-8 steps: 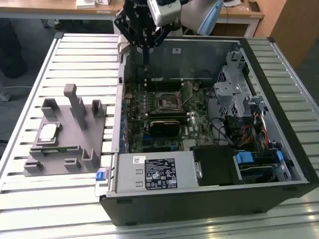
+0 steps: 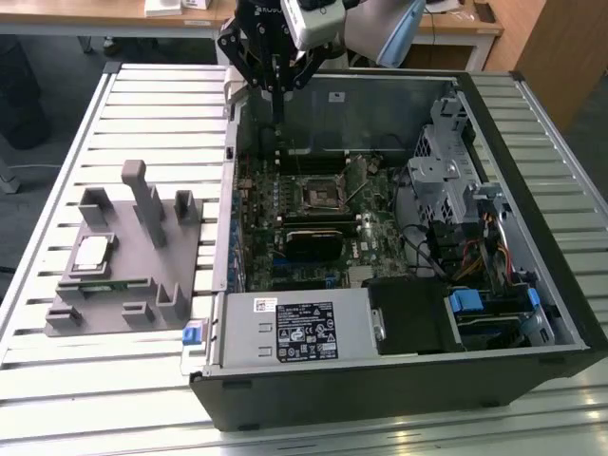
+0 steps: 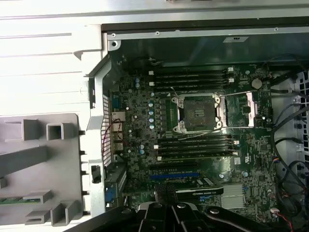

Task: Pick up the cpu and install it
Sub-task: 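Reach for the cpu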

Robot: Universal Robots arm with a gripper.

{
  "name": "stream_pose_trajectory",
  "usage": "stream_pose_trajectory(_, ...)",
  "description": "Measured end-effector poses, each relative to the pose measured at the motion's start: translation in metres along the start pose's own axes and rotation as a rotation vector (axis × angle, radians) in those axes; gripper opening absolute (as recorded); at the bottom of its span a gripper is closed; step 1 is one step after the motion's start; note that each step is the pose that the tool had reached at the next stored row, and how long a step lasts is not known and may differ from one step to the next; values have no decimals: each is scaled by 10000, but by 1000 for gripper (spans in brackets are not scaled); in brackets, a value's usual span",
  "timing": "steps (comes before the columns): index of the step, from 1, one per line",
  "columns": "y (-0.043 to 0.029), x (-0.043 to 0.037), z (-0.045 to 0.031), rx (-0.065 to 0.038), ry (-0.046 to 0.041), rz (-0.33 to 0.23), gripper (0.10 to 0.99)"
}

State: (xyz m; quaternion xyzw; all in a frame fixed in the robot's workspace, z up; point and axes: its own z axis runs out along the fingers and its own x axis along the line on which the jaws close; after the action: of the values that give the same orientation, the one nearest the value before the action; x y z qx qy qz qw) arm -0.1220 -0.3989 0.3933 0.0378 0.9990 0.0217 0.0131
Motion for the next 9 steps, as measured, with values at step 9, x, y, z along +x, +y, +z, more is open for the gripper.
stream_pose_trajectory(9,-5,67,-2,0,-1,0,106)
